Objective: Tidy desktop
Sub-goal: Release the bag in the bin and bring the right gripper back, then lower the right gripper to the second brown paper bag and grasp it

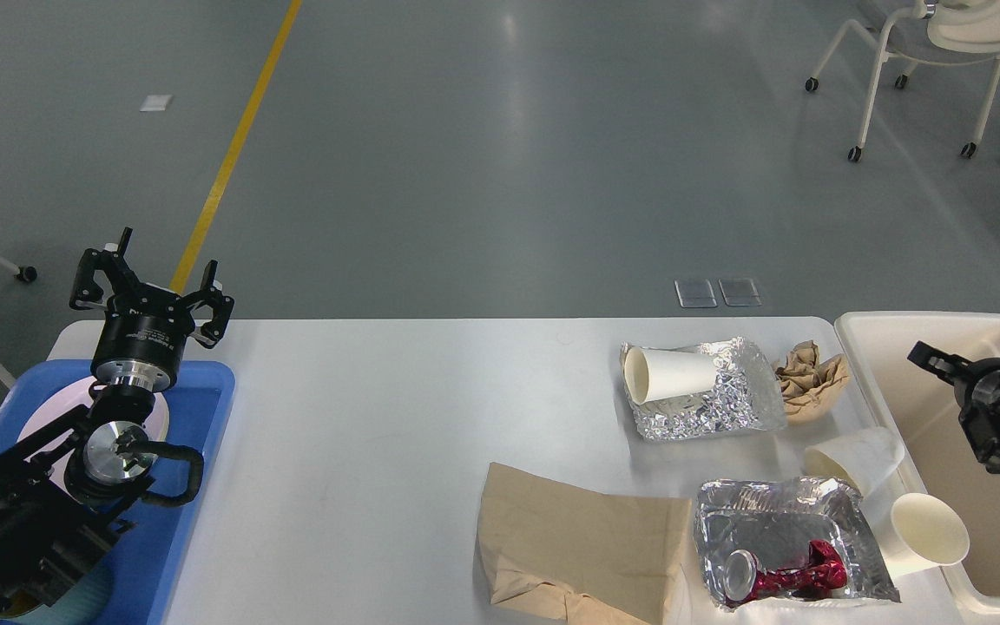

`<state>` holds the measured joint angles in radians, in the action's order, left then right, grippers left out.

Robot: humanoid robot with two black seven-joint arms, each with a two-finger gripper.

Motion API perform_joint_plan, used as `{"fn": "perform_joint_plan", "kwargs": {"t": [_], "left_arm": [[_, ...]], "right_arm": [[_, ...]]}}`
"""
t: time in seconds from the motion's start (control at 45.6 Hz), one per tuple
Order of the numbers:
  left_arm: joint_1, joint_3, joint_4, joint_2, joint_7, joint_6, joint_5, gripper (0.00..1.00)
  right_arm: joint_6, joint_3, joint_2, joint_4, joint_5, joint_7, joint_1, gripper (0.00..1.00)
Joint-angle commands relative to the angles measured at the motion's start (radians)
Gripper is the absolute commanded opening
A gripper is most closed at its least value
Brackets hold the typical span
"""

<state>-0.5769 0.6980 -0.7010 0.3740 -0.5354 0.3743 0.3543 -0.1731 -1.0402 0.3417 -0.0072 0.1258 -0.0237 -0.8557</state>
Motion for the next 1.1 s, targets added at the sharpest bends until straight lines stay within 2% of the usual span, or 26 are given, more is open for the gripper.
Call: {"fn": "perform_joint_plan", "kwargs": {"t": [0.0,0.044,0.131,0.219,0.438,0.613,0.789,0.898,1.074], "left_arm": [[0.0,0.0,0.0,0.0,0.0,0.0,0.0,0.97],[0.0,0.0,0.0,0.0,0.0,0.0,0.0,0.97],[0.0,0.0,0.0,0.0,0.0,0.0,0.0,0.97],[-0.001,0.0,0.0,0.0,0.0,0.0,0.0,0.97],[0.0,0.0,0.0,0.0,0.0,0.0,0.0,0.97],[-0.001,0.0,0.0,0.0,0.0,0.0,0.0,0.97],[0.0,0.0,0.0,0.0,0.0,0.0,0.0,0.97],[-0.001,0.0,0.0,0.0,0.0,0.0,0.0,0.97],[0.0,0.0,0.0,0.0,0.0,0.0,0.0,0.97]], "right_arm": [[-0.186,0.0,-0.004,0.044,-0.002,0.06,-0.176,1.0],[-0.268,-0.001,-0.007,0.113,-0.012,0.083,-0.299,1.0],[-0.327,-0.003,-0.012,0.248,-0.017,0.085,-0.452,1.0],[-0.332,-0.003,-0.015,0.433,-0.052,0.085,-0.586,1.0],[-0.324,0.0,-0.024,1.091,-0.241,0.076,-0.974,1.0],[-0.325,0.002,-0.101,1.427,-0.242,0.054,-1.18,1.0],[-0.327,0.006,-0.161,1.612,-0.238,0.053,-1.266,1.0],[-0.315,0.002,-0.159,1.609,-0.236,0.053,-1.261,1.0],[-0.211,-0.11,-0.148,1.595,-0.235,0.053,-1.185,1.0]]}}
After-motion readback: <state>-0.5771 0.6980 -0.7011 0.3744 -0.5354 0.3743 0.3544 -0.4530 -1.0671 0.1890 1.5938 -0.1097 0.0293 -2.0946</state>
